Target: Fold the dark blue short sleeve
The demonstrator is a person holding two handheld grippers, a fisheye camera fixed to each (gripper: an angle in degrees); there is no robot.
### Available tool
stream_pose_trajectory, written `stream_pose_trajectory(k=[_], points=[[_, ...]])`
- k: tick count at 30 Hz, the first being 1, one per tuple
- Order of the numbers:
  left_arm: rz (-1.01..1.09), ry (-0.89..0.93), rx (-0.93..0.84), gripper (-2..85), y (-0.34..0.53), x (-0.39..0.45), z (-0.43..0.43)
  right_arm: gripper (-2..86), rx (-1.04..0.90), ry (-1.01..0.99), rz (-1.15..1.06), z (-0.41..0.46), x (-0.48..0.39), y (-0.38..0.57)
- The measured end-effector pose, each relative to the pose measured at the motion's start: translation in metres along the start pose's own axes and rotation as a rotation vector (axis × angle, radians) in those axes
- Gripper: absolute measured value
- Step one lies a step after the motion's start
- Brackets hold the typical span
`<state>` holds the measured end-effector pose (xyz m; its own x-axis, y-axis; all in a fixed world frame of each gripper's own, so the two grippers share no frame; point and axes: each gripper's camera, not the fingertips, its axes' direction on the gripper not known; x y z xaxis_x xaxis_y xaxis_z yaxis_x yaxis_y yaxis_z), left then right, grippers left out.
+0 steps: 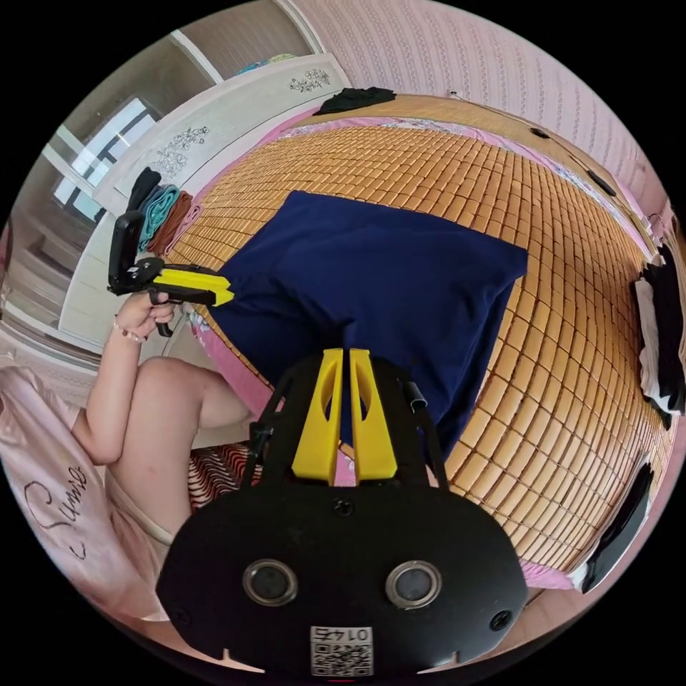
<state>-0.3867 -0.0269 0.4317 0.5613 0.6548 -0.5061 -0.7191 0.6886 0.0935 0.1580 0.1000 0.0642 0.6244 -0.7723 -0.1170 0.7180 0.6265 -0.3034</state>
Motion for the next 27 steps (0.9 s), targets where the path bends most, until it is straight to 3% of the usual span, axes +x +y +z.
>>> stream_pose_trajectory(k=[5, 9, 16, 22, 27], points=[[0.032, 0.088, -0.089, -0.8, 0.029, 0.005, 0.005, 6.1, -0.204, 0.043, -0.073, 0.001, -0.036, -0.009], [0.048, 0.014, -0.003, -0.9, 0.025, 0.019, 0.004, 4.2, -0.195, 0.072, -0.097, -0.01, -0.063, -0.039], [0.185, -0.028, 0.105, -1.0, -0.027, 0.079, 0.06, -0.2, -0.167, 0.183, -0.203, 0.012, -0.123, -0.198], [0.34, -0.132, -0.168, -1.0, -0.035, 0.114, 0.127, -0.4, -0.265, 0.27, -0.266, 0.067, -0.152, -0.366], [0.375, -0.136, -0.143, -1.0, -0.028, 0.124, 0.141, -0.4, -0.416, 0.341, -0.28, 0.121, -0.164, -0.441]])
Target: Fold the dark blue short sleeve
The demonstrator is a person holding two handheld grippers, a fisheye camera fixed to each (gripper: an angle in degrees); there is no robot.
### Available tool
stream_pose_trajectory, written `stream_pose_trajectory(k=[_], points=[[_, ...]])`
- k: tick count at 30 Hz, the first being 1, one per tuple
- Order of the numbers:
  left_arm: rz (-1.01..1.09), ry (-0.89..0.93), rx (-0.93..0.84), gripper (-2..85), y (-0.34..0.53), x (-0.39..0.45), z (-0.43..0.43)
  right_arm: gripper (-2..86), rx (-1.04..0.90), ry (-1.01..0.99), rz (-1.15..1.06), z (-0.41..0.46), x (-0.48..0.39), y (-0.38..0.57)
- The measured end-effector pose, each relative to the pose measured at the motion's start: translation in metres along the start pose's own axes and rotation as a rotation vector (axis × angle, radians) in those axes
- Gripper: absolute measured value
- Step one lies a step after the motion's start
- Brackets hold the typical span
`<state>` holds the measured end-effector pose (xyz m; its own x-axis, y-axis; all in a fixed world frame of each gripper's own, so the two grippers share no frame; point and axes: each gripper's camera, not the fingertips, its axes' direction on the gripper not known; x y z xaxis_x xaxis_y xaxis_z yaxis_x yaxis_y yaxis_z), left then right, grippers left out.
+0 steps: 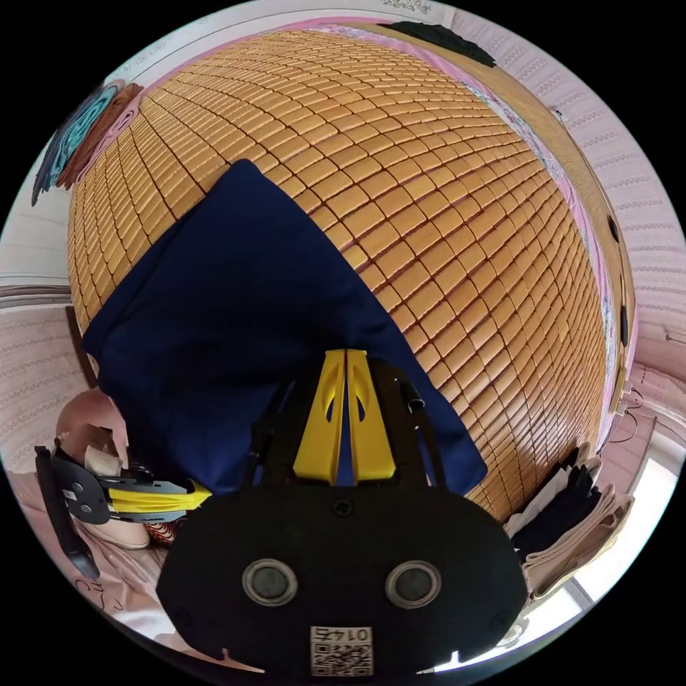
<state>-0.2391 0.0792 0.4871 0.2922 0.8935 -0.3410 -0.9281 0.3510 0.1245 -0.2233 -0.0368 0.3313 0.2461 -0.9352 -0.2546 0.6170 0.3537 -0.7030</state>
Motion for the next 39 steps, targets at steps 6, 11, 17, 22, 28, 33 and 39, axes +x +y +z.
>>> stream_pose_trajectory(k=[6, 11, 17, 22, 28, 33, 39], points=[[-0.025, 0.021, 0.04, -1.0, 0.004, 0.005, 0.01, -0.5, -0.161, 0.148, -0.069, -0.026, -0.016, -0.08], [-0.029, 0.02, 0.066, -1.0, 0.008, 0.01, 0.017, -0.5, -0.247, 0.173, -0.085, -0.02, -0.022, -0.137], [-0.03, 0.015, 0.066, -1.0, 0.007, 0.016, 0.025, -0.5, -0.437, 0.23, -0.221, -0.01, -0.036, -0.19], [-0.032, 0.027, 0.067, -1.0, 0.007, 0.018, 0.031, -0.5, -0.485, 0.16, -0.231, -0.006, -0.023, -0.21], [-0.04, 0.05, 0.063, -1.0, 0.007, 0.02, 0.038, -0.7, -0.463, 0.094, -0.235, 0.002, -0.004, -0.207], [-0.012, 0.04, 0.063, -1.0, 0.008, 0.027, 0.043, -0.8, -0.527, 0.074, -0.265, 0.021, 0.007, -0.2], [0.053, -0.032, 0.147, -1.0, 0.006, 0.04, 0.028, -0.8, -0.57, 0.119, -0.355, 0.048, 0.011, -0.164]])
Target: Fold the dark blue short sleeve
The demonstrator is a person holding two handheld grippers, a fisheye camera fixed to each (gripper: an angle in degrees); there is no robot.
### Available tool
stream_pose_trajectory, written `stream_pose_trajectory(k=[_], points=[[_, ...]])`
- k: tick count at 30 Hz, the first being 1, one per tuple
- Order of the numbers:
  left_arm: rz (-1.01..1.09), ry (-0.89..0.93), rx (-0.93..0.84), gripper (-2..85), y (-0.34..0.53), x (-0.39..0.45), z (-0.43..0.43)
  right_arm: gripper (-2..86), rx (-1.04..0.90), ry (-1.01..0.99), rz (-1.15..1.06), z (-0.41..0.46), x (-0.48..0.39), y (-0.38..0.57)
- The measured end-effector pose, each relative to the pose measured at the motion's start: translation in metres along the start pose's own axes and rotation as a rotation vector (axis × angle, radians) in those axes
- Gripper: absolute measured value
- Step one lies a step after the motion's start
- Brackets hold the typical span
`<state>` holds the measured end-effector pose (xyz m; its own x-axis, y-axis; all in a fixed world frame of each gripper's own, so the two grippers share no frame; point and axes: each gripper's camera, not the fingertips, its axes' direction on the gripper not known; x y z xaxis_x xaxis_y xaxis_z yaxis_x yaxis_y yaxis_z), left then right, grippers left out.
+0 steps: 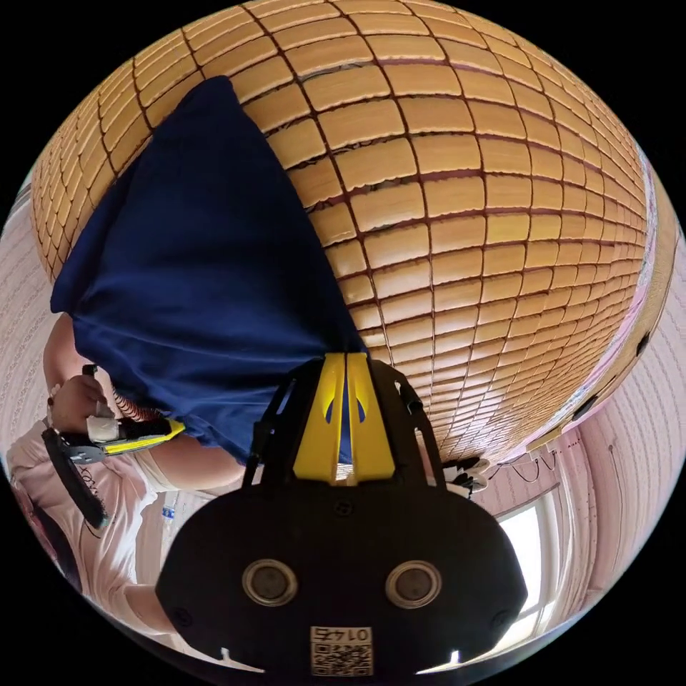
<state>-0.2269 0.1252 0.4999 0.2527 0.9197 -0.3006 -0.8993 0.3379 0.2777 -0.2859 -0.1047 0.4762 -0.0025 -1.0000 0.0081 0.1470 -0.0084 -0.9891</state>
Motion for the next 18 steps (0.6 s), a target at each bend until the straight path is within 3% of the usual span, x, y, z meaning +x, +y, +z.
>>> stream_pose_trajectory(k=[3, 9, 11, 18], points=[[-0.029, 0.033, 0.109, -1.0, 0.003, -0.001, -0.01, -0.9, 0.103, -0.008, 0.026, 0.024, 0.001, 0.037], [-0.02, -0.08, 0.074, -0.8, -0.009, 0.016, -0.003, -0.8, 0.643, -0.147, 0.257, 0.083, 0.009, 0.217], [-0.035, -0.074, 0.121, -0.5, -0.012, 0.019, -0.006, -0.5, 0.787, -0.215, 0.365, 0.145, -0.013, 0.295], [-0.121, -0.012, 0.165, 9.9, -0.019, 0.02, 0.005, 9.9, 0.788, -0.473, 0.734, 0.367, -0.099, 0.417]])
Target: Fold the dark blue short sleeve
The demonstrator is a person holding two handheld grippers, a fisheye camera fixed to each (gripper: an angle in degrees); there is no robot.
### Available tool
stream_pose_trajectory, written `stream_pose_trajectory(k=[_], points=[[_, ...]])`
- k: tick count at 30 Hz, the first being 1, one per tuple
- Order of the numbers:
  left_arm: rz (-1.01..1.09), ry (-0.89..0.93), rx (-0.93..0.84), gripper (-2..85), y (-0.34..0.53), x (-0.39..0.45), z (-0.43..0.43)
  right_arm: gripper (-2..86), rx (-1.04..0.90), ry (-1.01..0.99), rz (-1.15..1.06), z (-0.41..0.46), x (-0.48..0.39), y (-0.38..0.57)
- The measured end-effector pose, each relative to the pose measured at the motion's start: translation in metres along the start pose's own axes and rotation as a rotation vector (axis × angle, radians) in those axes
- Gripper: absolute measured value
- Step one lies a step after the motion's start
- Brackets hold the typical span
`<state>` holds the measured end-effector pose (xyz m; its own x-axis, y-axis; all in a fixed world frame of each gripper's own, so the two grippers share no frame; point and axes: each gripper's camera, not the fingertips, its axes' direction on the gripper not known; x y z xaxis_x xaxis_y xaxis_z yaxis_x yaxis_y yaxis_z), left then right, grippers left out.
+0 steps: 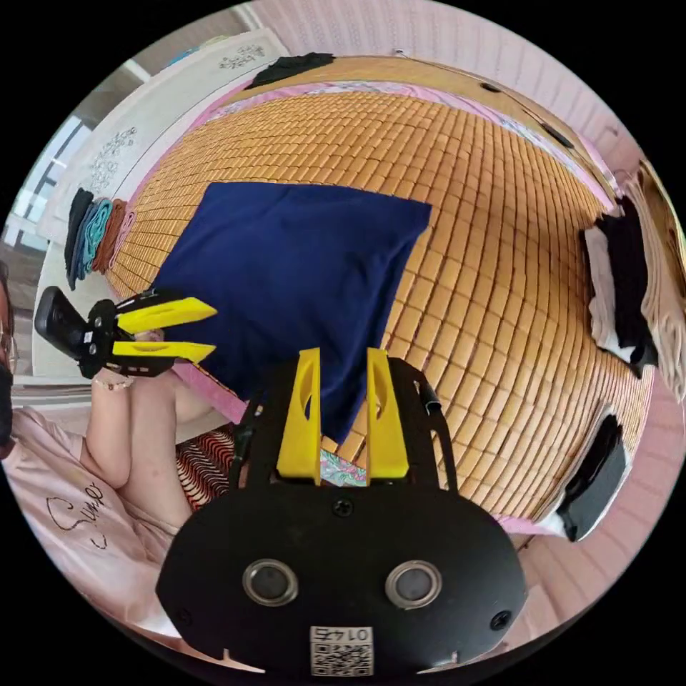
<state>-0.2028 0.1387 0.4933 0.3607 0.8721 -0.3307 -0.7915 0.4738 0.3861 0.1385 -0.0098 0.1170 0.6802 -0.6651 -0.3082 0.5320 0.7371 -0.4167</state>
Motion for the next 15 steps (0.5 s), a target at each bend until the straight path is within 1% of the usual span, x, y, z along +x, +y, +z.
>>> stream_pose_trajectory(k=[2, 5, 6, 8, 10, 15], points=[[0.007, -0.002, -0.009, 11.2, 0.002, 0.004, 0.006, 11.4, 0.014, -0.094, 0.104, 0.022, 0.033, 0.055], [0.017, 0.053, -0.017, 13.4, 0.002, 0.012, 0.017, 10.4, 0.046, -0.18, 0.152, 0.042, 0.061, 0.101], [0.023, 0.069, -0.02, 14.3, 0.002, 0.016, 0.022, 9.8, 0.042, -0.176, 0.153, 0.047, 0.065, 0.107], [0.035, 0.091, -0.025, 15.8, 0.0, 0.024, 0.03, 4.9, 0.067, -0.115, 0.173, 0.059, 0.084, 0.133], [0.048, 0.099, -0.031, 16.4, -0.002, 0.032, 0.038, 2.0, 0.072, -0.097, 0.21, 0.067, 0.103, 0.151], [0.089, 0.058, -0.05, 18.4, -0.007, 0.057, 0.058, 0.1, 0.096, -0.189, 0.207, 0.078, 0.146, 0.198]])
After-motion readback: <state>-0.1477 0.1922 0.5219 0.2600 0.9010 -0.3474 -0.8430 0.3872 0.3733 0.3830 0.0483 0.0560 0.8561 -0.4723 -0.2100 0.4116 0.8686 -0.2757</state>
